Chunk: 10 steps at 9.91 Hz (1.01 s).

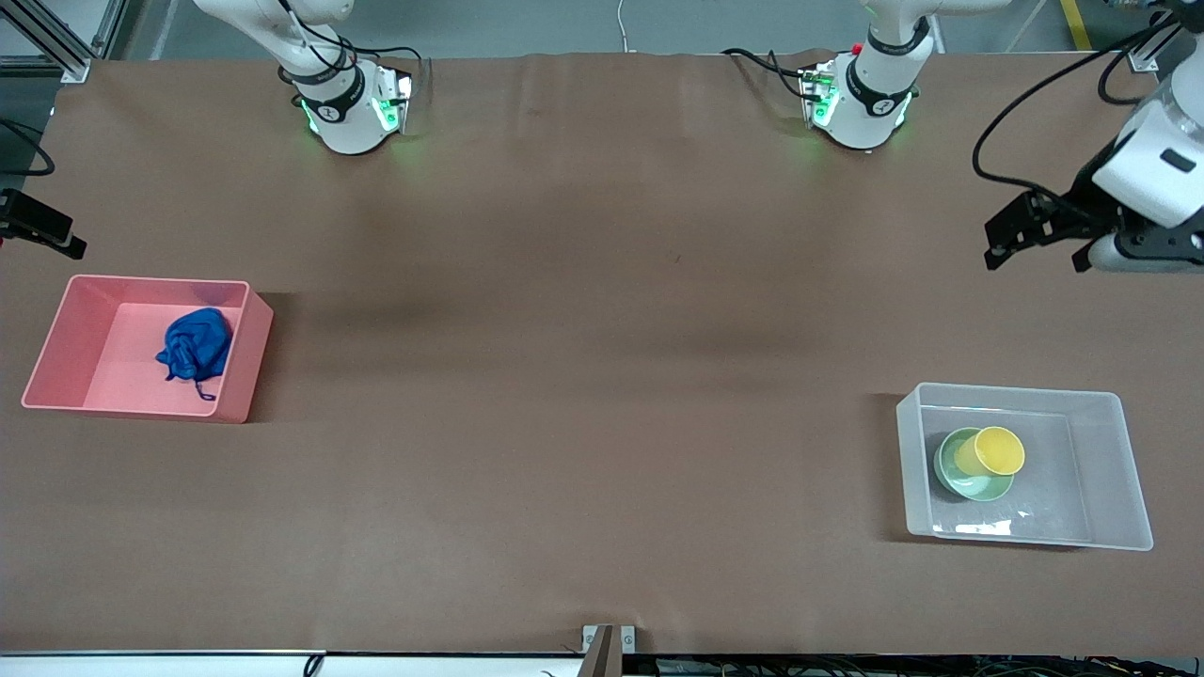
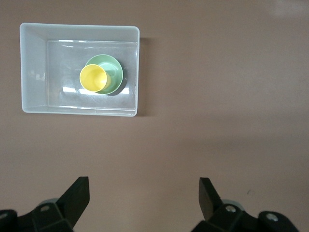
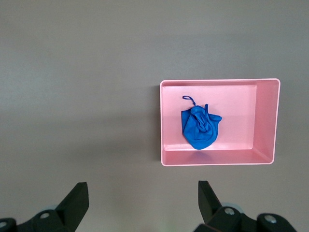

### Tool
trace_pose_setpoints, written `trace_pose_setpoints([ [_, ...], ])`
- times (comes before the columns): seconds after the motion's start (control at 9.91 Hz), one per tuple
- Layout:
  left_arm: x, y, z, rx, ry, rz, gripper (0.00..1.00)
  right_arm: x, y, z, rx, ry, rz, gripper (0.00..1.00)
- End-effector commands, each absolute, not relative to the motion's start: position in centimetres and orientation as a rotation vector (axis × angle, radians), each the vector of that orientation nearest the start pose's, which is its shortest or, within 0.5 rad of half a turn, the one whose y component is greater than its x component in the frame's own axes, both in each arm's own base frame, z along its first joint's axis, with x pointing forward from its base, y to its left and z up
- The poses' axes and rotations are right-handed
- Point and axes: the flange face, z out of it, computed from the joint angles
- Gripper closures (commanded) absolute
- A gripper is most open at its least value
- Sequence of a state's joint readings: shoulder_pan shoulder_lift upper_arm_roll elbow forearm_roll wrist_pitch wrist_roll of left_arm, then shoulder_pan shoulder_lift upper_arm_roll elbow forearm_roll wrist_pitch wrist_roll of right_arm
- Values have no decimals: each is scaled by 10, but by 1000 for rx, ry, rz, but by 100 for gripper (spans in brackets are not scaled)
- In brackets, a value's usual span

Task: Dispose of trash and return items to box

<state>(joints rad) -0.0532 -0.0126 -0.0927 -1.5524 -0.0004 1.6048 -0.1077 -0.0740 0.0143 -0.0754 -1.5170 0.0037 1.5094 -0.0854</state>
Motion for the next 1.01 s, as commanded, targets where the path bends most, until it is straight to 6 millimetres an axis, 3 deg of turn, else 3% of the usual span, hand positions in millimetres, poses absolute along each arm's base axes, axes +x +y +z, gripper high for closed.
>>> trace_pose_setpoints([
  [0.0,550,-75,622,-3130,29,7,0,542,-81,638,-3147,95,30,0],
  [0.3,556,-60,617,-3137,-12,-20,0,542,-82,639,-3147,97,28,0],
  [0.91,554,-65,610,-3138,29,14,0,542,-82,639,-3147,100,28,0],
])
